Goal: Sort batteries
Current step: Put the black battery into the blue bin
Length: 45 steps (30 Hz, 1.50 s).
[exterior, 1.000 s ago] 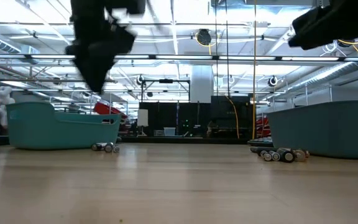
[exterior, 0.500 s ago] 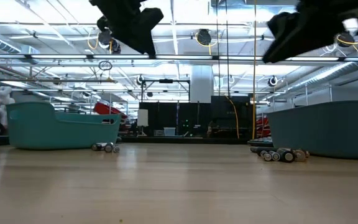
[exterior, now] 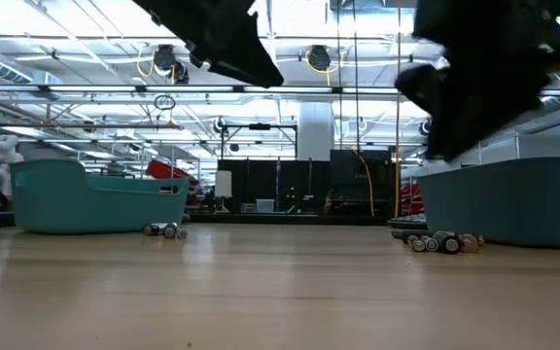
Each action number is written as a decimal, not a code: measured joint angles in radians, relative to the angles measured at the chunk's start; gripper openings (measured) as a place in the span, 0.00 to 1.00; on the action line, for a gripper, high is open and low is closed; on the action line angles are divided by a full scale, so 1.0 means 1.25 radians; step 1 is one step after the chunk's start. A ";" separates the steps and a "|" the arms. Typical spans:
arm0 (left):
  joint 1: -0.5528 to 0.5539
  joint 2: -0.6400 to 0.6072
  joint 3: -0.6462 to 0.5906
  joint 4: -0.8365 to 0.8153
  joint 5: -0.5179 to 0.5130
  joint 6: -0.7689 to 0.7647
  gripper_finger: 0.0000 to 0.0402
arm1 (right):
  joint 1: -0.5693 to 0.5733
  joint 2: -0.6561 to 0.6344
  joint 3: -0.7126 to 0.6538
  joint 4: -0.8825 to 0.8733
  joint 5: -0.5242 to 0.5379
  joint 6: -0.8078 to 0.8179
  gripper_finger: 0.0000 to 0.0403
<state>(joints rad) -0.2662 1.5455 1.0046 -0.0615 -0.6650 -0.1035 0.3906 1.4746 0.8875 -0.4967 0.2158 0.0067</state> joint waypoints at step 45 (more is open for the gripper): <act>-0.145 0.001 0.000 0.014 -0.073 -0.081 0.48 | 0.007 0.330 0.188 -0.218 -0.067 -0.150 0.31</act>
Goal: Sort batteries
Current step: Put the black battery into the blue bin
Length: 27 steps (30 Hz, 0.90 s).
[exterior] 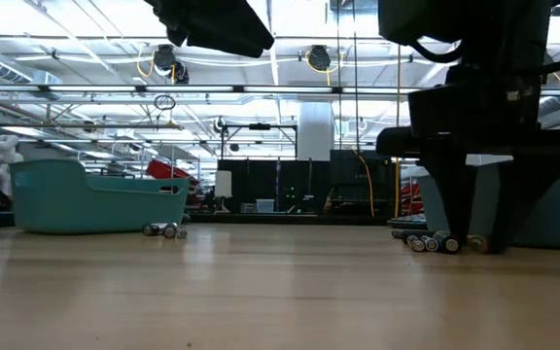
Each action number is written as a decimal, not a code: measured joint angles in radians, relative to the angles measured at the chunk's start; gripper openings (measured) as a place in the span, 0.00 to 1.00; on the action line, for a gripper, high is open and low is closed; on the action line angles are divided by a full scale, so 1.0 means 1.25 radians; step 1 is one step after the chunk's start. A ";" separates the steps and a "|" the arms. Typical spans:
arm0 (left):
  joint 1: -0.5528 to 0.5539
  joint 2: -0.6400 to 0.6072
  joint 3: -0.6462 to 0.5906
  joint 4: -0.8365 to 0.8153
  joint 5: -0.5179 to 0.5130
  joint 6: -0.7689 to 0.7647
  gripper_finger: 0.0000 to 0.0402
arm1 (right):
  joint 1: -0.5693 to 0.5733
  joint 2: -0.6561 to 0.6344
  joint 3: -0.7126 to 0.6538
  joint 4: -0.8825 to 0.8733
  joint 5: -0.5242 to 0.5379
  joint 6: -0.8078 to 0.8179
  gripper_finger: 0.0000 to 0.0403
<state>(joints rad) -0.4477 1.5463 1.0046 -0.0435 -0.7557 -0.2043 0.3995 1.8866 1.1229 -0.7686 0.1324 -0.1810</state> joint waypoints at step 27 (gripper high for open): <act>0.054 0.000 0.007 0.075 0.009 -0.011 0.48 | 0.005 -0.100 0.180 -0.246 0.134 0.052 0.05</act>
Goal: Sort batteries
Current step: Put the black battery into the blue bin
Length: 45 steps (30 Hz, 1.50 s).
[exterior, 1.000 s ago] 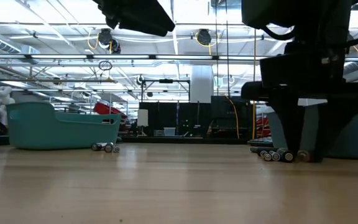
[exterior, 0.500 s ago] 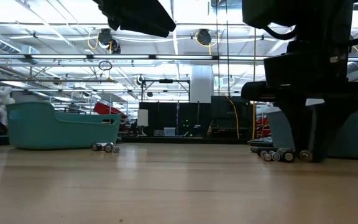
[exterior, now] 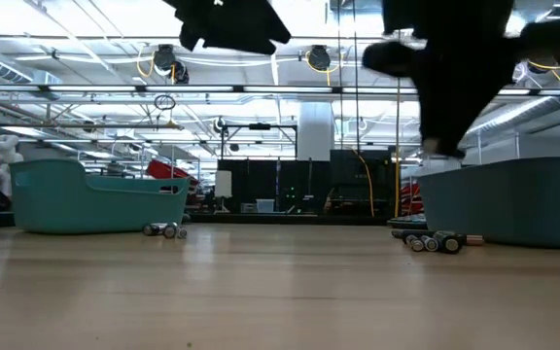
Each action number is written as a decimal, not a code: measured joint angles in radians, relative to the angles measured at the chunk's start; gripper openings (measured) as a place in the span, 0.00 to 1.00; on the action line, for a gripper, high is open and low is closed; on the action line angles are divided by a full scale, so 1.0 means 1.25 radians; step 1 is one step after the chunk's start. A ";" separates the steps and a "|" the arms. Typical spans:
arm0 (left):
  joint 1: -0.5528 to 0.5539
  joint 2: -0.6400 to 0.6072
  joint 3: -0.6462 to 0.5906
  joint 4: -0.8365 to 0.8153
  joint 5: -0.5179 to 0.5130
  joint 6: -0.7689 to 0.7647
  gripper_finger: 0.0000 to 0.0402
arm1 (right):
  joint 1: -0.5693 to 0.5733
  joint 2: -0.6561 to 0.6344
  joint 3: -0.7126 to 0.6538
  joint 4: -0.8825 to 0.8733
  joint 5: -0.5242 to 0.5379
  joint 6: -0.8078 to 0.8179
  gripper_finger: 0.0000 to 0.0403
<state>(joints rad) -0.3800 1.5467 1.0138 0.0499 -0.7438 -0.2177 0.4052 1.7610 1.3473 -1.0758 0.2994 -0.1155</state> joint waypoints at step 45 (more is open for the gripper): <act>-0.009 0.059 -0.028 0.249 -0.102 0.285 0.48 | -0.148 -0.167 -0.058 0.094 -0.030 0.350 0.53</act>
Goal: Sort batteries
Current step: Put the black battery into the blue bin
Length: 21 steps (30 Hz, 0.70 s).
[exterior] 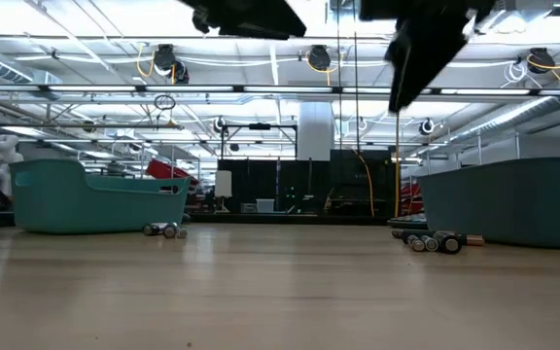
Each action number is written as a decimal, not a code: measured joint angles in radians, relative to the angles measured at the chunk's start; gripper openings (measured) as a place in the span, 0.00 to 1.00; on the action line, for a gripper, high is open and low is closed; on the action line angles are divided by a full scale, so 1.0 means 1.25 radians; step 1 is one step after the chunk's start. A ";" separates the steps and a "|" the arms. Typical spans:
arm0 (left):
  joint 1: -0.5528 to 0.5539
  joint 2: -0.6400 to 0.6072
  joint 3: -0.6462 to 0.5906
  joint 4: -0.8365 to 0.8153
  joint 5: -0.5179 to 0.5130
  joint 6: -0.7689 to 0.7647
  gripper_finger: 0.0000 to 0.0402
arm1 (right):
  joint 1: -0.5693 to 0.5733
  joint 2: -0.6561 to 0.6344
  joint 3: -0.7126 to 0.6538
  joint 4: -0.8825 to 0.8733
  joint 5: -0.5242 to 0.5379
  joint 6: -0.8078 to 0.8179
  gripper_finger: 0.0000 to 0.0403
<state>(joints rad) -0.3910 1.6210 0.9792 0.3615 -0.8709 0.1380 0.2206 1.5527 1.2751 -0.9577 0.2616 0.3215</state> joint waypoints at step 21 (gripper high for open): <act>-0.104 0.008 -0.101 0.033 -0.104 -0.177 0.48 | -0.179 0.230 0.002 0.012 -0.194 0.111 0.46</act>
<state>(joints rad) -0.5210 1.6312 0.8536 0.4030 -1.0012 -0.0838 -0.0032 1.8408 1.2770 -0.9432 0.0193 0.4602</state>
